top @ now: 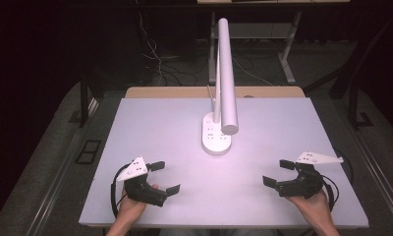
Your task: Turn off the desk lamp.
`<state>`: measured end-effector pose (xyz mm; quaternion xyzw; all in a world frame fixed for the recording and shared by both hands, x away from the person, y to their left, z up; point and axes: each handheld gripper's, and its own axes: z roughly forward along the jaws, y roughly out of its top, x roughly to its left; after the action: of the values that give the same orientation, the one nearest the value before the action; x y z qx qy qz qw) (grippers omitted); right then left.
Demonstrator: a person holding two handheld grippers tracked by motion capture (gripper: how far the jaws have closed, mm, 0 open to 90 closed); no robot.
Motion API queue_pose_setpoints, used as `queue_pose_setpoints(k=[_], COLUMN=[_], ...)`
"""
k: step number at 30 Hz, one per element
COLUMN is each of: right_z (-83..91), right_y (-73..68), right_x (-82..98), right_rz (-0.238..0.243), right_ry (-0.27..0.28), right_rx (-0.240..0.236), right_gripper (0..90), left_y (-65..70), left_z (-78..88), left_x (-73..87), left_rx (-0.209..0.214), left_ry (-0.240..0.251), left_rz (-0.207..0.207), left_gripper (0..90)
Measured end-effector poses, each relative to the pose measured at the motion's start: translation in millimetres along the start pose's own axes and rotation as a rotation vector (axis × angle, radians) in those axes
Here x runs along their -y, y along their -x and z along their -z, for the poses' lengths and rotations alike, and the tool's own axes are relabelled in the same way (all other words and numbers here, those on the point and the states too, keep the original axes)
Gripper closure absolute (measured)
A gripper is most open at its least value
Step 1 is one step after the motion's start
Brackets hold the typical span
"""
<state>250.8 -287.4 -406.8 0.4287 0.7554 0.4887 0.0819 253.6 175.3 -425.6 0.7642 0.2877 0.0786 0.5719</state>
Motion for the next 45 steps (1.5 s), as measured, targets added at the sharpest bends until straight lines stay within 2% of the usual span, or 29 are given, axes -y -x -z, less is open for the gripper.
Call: queue_pose_setpoints(k=[19,28,39,45], right_z=[0.3,2.2,2.0,2.6], right_y=[0.9,1.8,2.1,2.7], right_x=[1.4,1.7,-1.5,-9.3], right_rz=[-0.006,-0.016,-0.015,-0.007], right_ry=[-0.021,-0.015,-0.043,-0.048], right_rx=[-0.011,-0.013,-0.016,-0.019], right_gripper=[1.3,1.3,1.3,1.3], left_y=[0.7,-0.1,1.2,1.6], left_z=[1.7,4.3,5.6,5.5], left_x=[0.0,0.4,1.2,1.3], left_rx=[0.001,-0.005,-0.016,-0.017], left_ry=[0.005,0.007,0.01,0.008], left_rz=[0.002,0.001,0.004,0.007], left_gripper=[0.0,0.0,0.0,0.0])
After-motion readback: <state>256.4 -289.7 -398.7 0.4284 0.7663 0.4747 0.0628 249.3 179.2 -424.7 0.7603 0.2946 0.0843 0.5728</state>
